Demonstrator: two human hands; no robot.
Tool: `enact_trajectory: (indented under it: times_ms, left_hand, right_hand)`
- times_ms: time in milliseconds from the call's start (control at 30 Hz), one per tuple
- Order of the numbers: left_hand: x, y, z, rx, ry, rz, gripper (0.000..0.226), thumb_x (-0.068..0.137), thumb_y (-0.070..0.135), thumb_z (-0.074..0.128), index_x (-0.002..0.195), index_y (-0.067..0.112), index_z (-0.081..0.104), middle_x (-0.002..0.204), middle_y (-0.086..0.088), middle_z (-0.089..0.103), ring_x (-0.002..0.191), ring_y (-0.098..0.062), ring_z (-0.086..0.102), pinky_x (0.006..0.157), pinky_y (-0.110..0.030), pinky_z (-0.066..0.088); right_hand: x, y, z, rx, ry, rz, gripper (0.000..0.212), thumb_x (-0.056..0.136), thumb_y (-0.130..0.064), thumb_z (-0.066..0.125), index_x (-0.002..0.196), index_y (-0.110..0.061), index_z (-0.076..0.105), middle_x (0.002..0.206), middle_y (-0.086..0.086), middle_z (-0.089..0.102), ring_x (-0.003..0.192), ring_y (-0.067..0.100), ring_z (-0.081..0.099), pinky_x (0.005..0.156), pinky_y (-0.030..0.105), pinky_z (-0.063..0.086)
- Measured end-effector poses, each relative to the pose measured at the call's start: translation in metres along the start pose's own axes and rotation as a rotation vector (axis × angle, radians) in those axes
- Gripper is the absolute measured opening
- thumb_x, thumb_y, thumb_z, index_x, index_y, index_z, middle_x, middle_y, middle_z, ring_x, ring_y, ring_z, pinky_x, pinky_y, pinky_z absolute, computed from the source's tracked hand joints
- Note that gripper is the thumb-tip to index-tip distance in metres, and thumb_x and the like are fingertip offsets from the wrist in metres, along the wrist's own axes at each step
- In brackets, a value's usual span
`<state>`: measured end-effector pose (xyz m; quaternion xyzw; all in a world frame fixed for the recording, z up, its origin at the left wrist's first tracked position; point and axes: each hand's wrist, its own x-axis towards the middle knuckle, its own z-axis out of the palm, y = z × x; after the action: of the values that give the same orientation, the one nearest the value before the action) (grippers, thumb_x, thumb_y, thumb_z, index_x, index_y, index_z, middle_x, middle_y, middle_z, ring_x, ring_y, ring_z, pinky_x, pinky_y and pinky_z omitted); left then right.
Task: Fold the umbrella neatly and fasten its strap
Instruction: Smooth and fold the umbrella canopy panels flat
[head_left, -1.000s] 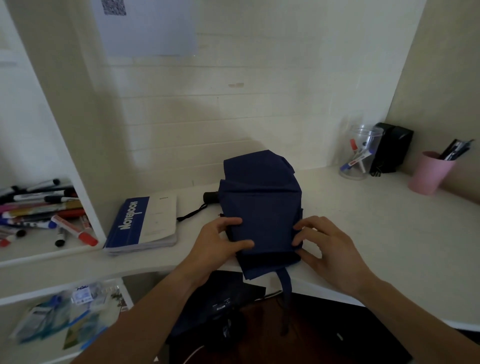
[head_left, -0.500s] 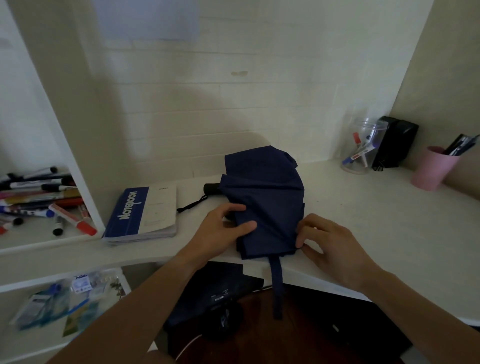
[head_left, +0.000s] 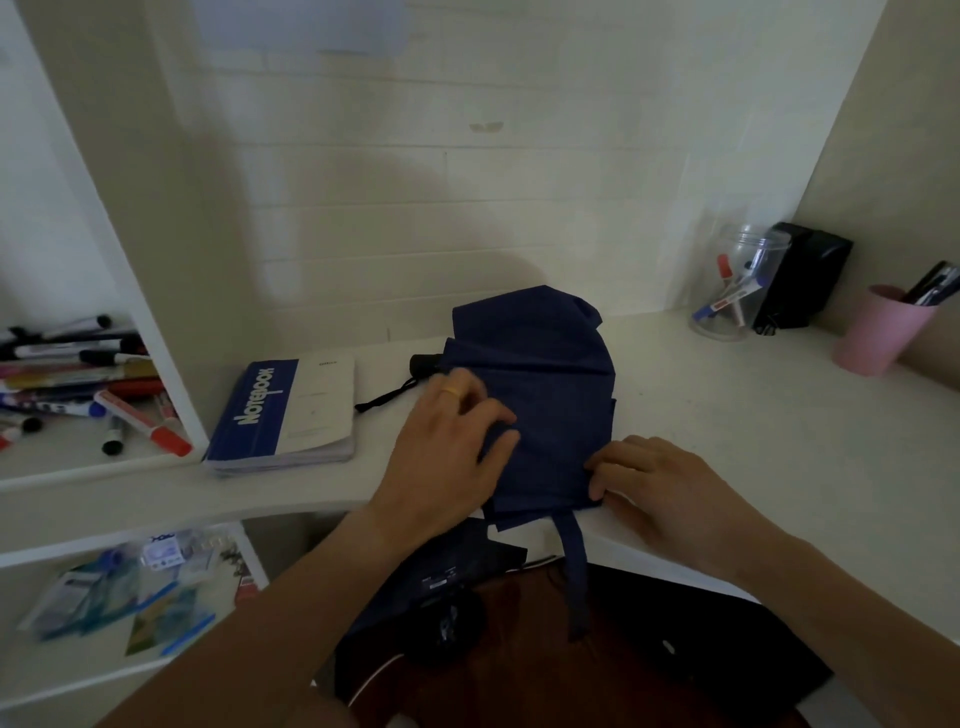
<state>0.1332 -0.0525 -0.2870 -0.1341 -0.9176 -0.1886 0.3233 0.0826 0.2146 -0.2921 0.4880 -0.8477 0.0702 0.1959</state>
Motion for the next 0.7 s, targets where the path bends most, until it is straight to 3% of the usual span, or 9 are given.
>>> enact_trajectory:
  times_ms: [67, 167, 233, 300, 367, 433, 500, 567, 700]
  left_hand:
    - [0.007, 0.004, 0.005, 0.043, -0.193, 0.156, 0.042, 0.102, 0.045, 0.046, 0.133, 0.024, 0.064, 0.147, -0.003, 0.051, 0.140, -0.020, 0.040, 0.117, -0.037, 0.035]
    - [0.000, 0.001, 0.013, 0.205, -0.538, 0.189, 0.063, 0.100, 0.061, 0.018, 0.157, 0.036, 0.030, 0.170, 0.000, 0.015, 0.157, -0.018, 0.009, 0.128, -0.040, 0.008]
    - [-0.009, -0.003, 0.020, 0.245, -0.609, 0.182, 0.065, 0.100, 0.063, 0.011, 0.160, 0.040, 0.016, 0.171, 0.002, 0.003, 0.158, -0.017, 0.001, 0.128, -0.041, 0.004]
    - [-0.013, -0.005, 0.023, 0.256, -0.622, 0.182, 0.061, 0.102, 0.062, 0.011, 0.160, 0.042, 0.010, 0.171, 0.003, -0.003, 0.157, -0.016, -0.004, 0.128, -0.042, 0.003]
    - [-0.014, -0.005, 0.026, 0.268, -0.615, 0.185, 0.060, 0.103, 0.062, 0.011, 0.160, 0.043, 0.007, 0.171, 0.003, -0.005, 0.157, -0.015, -0.005, 0.128, -0.042, 0.003]
    - [-0.016, -0.006, 0.028, 0.270, -0.607, 0.183, 0.060, 0.102, 0.064, 0.008, 0.159, 0.046, 0.003, 0.171, 0.004, -0.006, 0.157, -0.016, -0.006, 0.127, -0.044, 0.005]
    - [-0.020, -0.008, 0.027, 0.258, -0.611, 0.147, 0.059, 0.101, 0.067, 0.008, 0.157, 0.052, -0.002, 0.171, 0.004, -0.008, 0.157, -0.017, -0.007, 0.127, -0.044, 0.005]
    - [-0.023, -0.013, 0.024, 0.234, -0.617, 0.094, 0.059, 0.099, 0.073, 0.011, 0.152, 0.059, -0.008, 0.171, 0.002, -0.010, 0.157, -0.018, -0.008, 0.127, -0.043, 0.003]
    - [-0.029, -0.025, 0.018, 0.235, -0.606, 0.076, 0.069, 0.093, 0.081, 0.016, 0.153, 0.057, -0.011, 0.171, -0.003, -0.007, 0.157, -0.020, -0.004, 0.128, -0.040, 0.003]
  right_hand:
    - [0.002, -0.003, -0.004, -0.009, -0.026, -0.010, 0.018, 0.082, -0.014, 0.071, 0.093, -0.028, 0.066, 0.104, -0.010, 0.068, 0.086, 0.013, 0.063, 0.071, 0.028, 0.052]
    - [0.006, -0.002, -0.011, 0.014, -0.148, 0.037, 0.018, 0.083, -0.018, 0.066, 0.095, -0.032, 0.065, 0.104, -0.016, 0.065, 0.089, 0.007, 0.060, 0.075, 0.024, 0.050]
    - [0.011, 0.000, -0.016, 0.091, -0.184, 0.111, 0.018, 0.085, -0.022, 0.063, 0.096, -0.035, 0.066, 0.104, -0.020, 0.064, 0.092, 0.003, 0.060, 0.081, 0.025, 0.052]
    - [0.022, -0.002, -0.018, 0.221, -0.037, 0.177, 0.016, 0.089, -0.021, 0.061, 0.097, -0.032, 0.070, 0.102, -0.017, 0.067, 0.093, 0.005, 0.061, 0.082, 0.028, 0.053]
    - [0.034, -0.006, -0.014, 0.251, 0.071, 0.213, 0.021, 0.097, -0.020, 0.056, 0.111, -0.029, 0.069, 0.117, -0.011, 0.067, 0.107, 0.010, 0.060, 0.093, 0.026, 0.049]
    - [0.041, -0.006, -0.003, 0.197, -0.077, 0.231, 0.037, 0.103, -0.034, 0.044, 0.139, -0.033, 0.054, 0.149, -0.008, 0.050, 0.135, 0.011, 0.044, 0.112, 0.023, 0.033]
    - [0.037, -0.001, 0.012, 0.113, -0.340, 0.239, 0.056, 0.102, -0.054, 0.028, 0.156, -0.041, 0.021, 0.166, -0.012, 0.013, 0.152, 0.007, 0.011, 0.124, 0.027, 0.012]
    - [0.029, 0.009, 0.022, 0.080, -0.474, 0.244, 0.063, 0.095, -0.068, 0.013, 0.154, -0.051, -0.003, 0.164, -0.020, -0.013, 0.151, -0.001, -0.013, 0.126, 0.032, 0.001]
    - [0.021, 0.018, 0.020, 0.091, -0.548, 0.261, 0.067, 0.088, -0.078, 0.008, 0.147, -0.059, -0.018, 0.160, -0.024, -0.025, 0.147, -0.004, -0.023, 0.124, 0.030, -0.006]
